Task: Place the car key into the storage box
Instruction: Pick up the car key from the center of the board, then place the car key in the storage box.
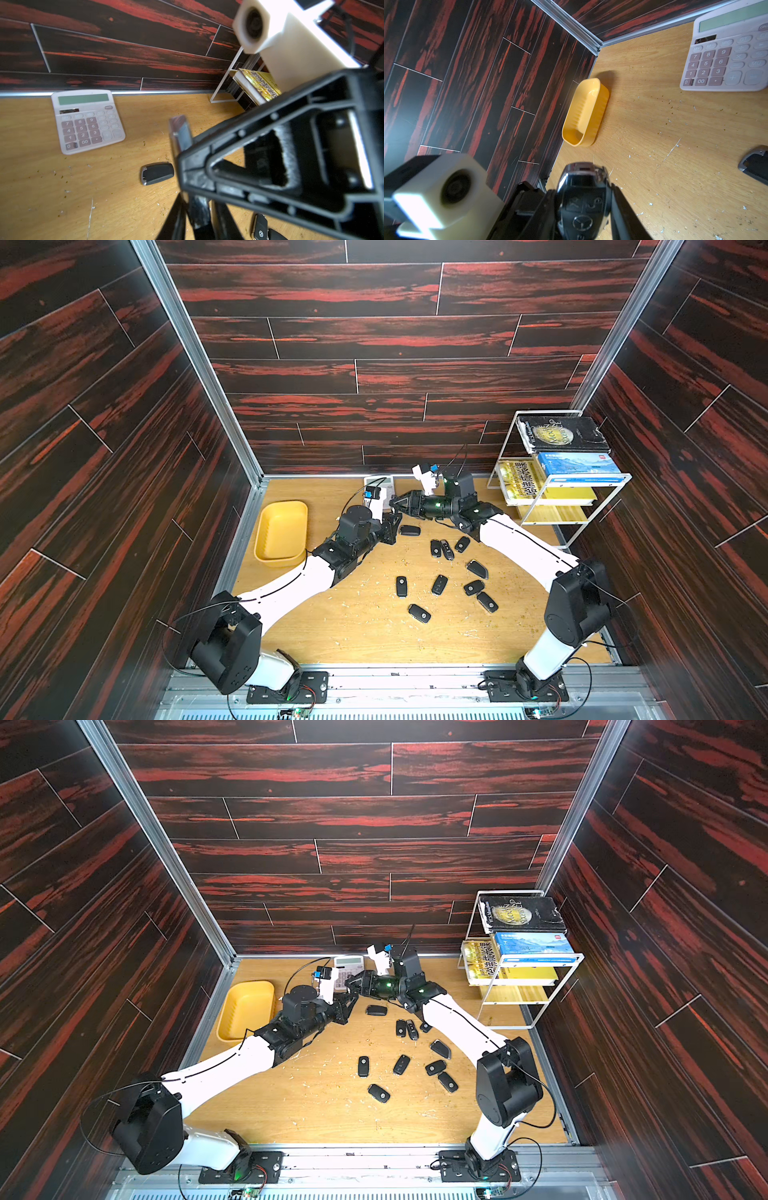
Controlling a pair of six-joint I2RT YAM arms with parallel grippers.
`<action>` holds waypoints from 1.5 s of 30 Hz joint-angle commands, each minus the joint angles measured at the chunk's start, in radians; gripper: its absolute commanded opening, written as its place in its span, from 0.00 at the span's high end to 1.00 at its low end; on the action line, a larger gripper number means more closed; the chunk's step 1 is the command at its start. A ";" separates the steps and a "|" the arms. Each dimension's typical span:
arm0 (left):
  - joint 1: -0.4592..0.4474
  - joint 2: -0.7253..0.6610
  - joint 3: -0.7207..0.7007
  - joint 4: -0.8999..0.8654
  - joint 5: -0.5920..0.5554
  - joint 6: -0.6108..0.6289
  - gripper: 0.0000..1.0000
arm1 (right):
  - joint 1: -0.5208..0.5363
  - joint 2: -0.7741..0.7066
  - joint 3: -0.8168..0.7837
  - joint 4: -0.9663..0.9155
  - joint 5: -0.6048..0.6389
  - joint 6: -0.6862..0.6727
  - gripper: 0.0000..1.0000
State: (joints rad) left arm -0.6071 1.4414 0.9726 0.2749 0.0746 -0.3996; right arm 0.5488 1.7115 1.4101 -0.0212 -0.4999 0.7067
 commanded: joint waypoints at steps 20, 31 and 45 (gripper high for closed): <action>-0.006 -0.017 0.038 -0.006 0.002 0.008 0.90 | 0.007 0.017 0.012 0.009 -0.030 -0.010 0.37; -0.006 -0.085 0.013 -0.102 -0.030 0.036 0.89 | 0.004 0.104 0.134 -0.008 0.021 -0.032 0.15; 0.216 -0.222 -0.009 -0.357 -0.026 0.002 0.87 | -0.030 0.190 0.241 -0.070 0.076 -0.058 0.14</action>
State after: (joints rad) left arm -0.4530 1.2556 0.9569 0.0193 0.0288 -0.3870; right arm 0.5236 1.8843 1.6466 -0.0647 -0.4438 0.6712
